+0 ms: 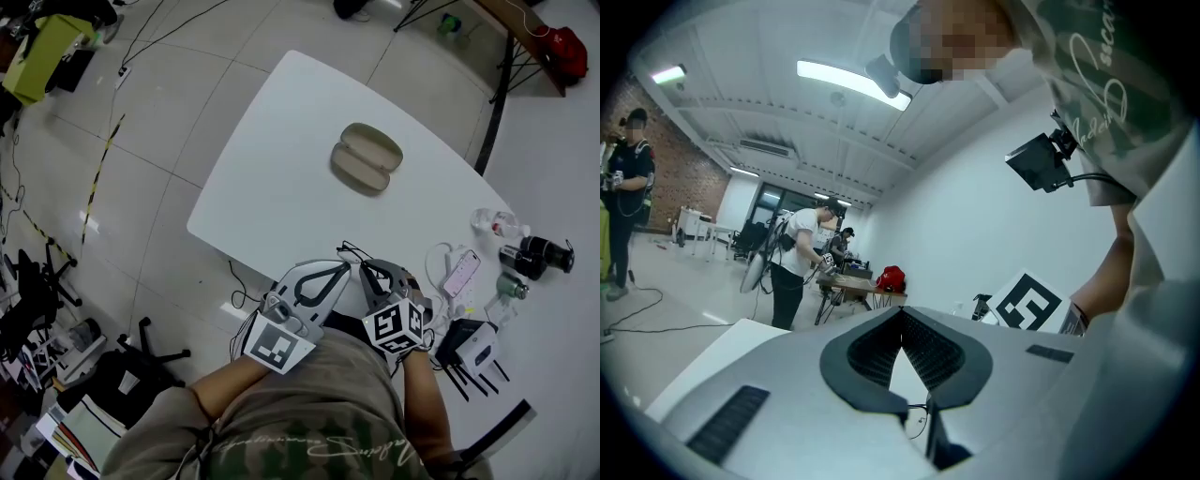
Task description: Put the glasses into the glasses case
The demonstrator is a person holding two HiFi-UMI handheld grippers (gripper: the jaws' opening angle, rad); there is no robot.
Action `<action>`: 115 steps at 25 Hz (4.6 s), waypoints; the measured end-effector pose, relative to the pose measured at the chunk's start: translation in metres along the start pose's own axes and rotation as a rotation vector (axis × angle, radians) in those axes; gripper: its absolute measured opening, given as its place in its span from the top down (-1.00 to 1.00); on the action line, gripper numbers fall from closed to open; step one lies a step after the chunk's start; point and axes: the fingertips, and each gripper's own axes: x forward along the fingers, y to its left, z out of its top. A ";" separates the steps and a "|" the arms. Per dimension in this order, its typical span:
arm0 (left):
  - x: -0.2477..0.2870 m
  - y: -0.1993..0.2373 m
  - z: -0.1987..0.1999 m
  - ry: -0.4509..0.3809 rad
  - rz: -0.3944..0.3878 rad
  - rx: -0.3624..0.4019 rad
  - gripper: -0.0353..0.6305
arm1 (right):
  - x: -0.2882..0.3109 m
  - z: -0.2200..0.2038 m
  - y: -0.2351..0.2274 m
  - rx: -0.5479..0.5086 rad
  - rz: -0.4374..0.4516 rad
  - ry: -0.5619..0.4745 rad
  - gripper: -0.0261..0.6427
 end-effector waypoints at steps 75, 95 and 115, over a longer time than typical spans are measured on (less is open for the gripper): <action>0.023 0.065 -0.086 0.078 0.264 0.027 0.88 | 0.078 -0.014 -0.029 -0.017 0.118 0.019 0.83; 0.018 0.081 -0.080 0.077 0.309 -0.016 0.88 | 0.111 -0.010 -0.039 -0.016 0.139 0.022 0.83; 0.018 0.085 -0.077 0.056 0.306 -0.017 0.88 | 0.124 -0.001 -0.055 -0.016 0.141 0.011 0.83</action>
